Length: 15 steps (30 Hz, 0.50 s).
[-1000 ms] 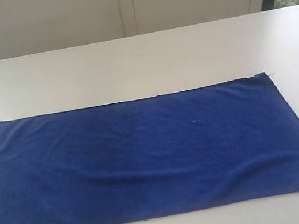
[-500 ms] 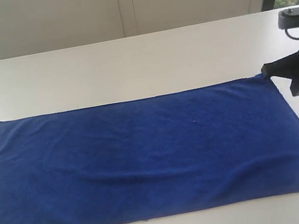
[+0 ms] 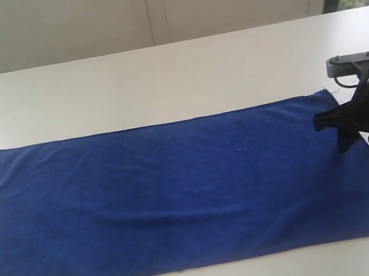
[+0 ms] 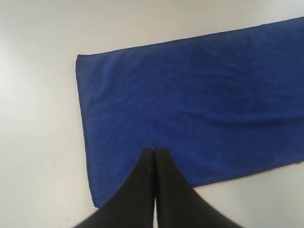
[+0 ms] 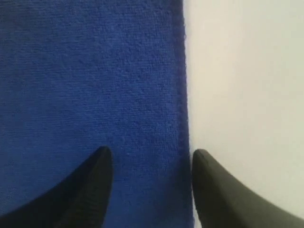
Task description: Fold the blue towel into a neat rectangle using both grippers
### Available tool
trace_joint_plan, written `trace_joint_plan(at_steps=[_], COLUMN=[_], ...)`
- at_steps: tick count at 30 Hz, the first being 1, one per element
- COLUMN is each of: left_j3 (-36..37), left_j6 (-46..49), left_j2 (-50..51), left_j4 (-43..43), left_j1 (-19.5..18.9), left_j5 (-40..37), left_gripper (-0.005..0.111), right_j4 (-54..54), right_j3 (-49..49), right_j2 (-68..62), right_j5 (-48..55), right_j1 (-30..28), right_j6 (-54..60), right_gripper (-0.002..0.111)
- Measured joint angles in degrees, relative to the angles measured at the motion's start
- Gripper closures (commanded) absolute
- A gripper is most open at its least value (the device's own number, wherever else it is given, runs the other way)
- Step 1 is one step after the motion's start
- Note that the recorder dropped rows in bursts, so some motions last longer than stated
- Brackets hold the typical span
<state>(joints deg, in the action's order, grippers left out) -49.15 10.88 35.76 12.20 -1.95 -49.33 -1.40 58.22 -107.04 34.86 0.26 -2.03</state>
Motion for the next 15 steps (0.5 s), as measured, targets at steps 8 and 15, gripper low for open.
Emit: trace_joint_plan(at_steps=[8, 15], left_j3=[0.0, 0.0], left_j6=[0.0, 0.0], left_j2=[0.0, 0.0], left_j4=[0.0, 0.0], left_j1=[0.0, 0.0], left_j5=[0.0, 0.0], left_gripper=[0.107, 0.107], right_j4=[0.0, -0.39], right_j3=[0.61, 0.73], right_j2=[-1.24, -1.33], right_j5=[-0.15, 0.12], right_j1=[0.0, 0.0], right_j6=[0.85, 2.6], right_gripper=[0.065, 0.106])
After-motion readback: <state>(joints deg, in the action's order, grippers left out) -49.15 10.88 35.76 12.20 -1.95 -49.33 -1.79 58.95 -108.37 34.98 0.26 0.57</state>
